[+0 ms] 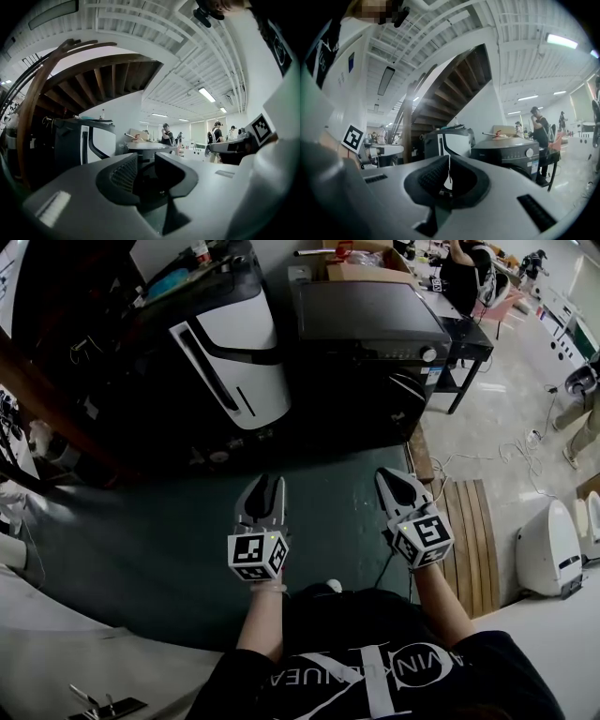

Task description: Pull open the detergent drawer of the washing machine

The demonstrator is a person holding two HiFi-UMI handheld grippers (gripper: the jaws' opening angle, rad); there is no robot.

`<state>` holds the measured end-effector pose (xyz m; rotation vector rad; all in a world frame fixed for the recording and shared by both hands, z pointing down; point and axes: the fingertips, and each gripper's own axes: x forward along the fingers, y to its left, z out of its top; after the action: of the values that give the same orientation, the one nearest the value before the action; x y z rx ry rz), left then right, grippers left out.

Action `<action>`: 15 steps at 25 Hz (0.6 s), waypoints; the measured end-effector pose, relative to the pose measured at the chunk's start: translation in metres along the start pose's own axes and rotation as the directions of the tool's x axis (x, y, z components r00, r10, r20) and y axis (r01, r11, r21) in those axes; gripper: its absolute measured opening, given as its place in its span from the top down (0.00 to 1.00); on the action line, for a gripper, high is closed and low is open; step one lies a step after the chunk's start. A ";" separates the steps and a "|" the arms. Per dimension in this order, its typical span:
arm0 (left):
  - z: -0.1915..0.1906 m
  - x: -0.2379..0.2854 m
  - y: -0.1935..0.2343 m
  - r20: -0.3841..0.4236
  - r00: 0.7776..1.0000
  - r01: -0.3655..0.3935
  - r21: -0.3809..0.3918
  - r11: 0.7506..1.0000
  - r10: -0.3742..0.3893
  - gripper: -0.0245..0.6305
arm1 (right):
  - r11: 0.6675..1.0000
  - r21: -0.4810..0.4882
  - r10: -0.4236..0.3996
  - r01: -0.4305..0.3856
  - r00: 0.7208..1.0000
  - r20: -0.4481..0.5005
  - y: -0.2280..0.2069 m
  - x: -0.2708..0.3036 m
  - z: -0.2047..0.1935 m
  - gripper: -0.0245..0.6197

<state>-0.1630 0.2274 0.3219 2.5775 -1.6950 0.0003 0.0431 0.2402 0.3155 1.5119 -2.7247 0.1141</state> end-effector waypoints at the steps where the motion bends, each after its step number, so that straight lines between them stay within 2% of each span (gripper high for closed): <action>1: 0.000 0.002 0.001 -0.001 1.000 0.004 -0.002 1.000 -0.004 0.81 | 1.000 -0.001 -0.001 0.001 1.000 -0.002 0.000 0.001 0.000 0.94; 11: -0.011 0.025 0.010 -0.021 0.998 0.053 -0.018 0.998 -0.054 0.81 | 1.000 0.010 -0.030 0.030 1.000 -0.007 -0.006 0.016 -0.007 0.93; 15: -0.021 0.037 0.011 -0.040 0.997 0.066 -0.057 0.996 -0.068 0.81 | 0.999 -0.005 -0.034 0.034 0.999 -0.036 -0.007 0.018 -0.014 0.93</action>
<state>-0.1576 0.1904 0.3446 2.5733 -1.5713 0.0036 0.0392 0.2227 0.3304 1.5390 -2.6689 0.1331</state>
